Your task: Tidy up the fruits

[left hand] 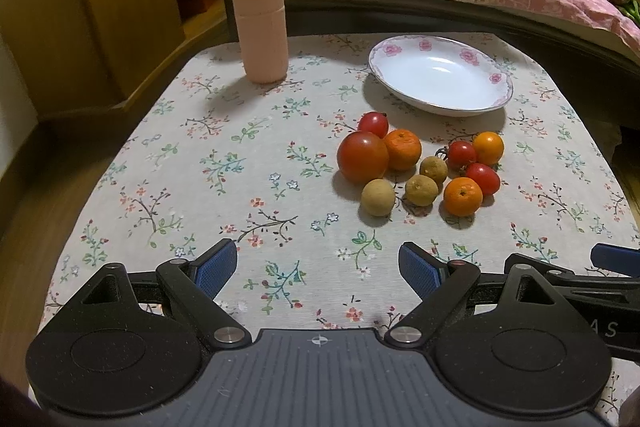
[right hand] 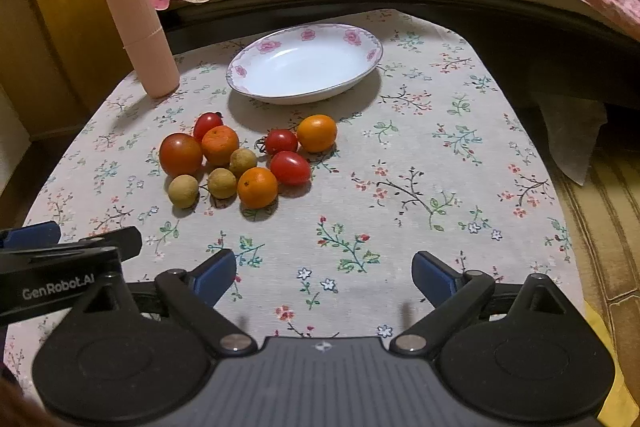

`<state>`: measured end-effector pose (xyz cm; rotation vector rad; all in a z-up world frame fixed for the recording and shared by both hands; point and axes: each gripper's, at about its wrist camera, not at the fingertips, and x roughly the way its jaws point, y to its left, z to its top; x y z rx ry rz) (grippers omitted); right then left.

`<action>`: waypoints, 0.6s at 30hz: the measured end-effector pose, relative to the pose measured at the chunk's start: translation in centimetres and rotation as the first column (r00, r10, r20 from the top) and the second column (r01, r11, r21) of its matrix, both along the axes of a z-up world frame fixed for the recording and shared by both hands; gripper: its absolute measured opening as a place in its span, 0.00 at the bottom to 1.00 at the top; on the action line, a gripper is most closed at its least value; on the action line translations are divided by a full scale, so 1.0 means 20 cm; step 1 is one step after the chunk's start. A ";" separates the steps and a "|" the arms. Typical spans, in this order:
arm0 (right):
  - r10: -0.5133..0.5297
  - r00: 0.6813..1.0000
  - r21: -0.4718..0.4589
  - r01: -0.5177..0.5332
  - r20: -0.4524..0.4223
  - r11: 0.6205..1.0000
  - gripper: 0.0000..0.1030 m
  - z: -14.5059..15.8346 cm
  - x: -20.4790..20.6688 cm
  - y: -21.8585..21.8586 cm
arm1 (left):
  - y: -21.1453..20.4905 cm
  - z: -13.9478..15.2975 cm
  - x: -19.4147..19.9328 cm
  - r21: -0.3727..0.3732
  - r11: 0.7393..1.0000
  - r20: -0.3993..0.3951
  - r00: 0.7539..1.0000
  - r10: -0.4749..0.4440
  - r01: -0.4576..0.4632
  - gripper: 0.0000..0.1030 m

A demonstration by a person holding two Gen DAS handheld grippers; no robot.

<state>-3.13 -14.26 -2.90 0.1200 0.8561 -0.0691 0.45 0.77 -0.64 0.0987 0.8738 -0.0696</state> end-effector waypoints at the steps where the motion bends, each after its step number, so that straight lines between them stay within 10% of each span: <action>1: 0.003 1.000 0.001 -0.003 0.000 1.000 0.92 0.00 0.00 0.00 | 0.00 0.00 0.00 -0.001 1.000 -0.001 1.000 0.002 -0.002 0.89; 18: 0.062 0.998 0.037 -0.062 -0.002 0.997 0.80 -0.02 0.06 0.05 | 0.06 -0.03 0.03 -0.018 0.999 -0.023 0.999 0.028 -0.029 0.88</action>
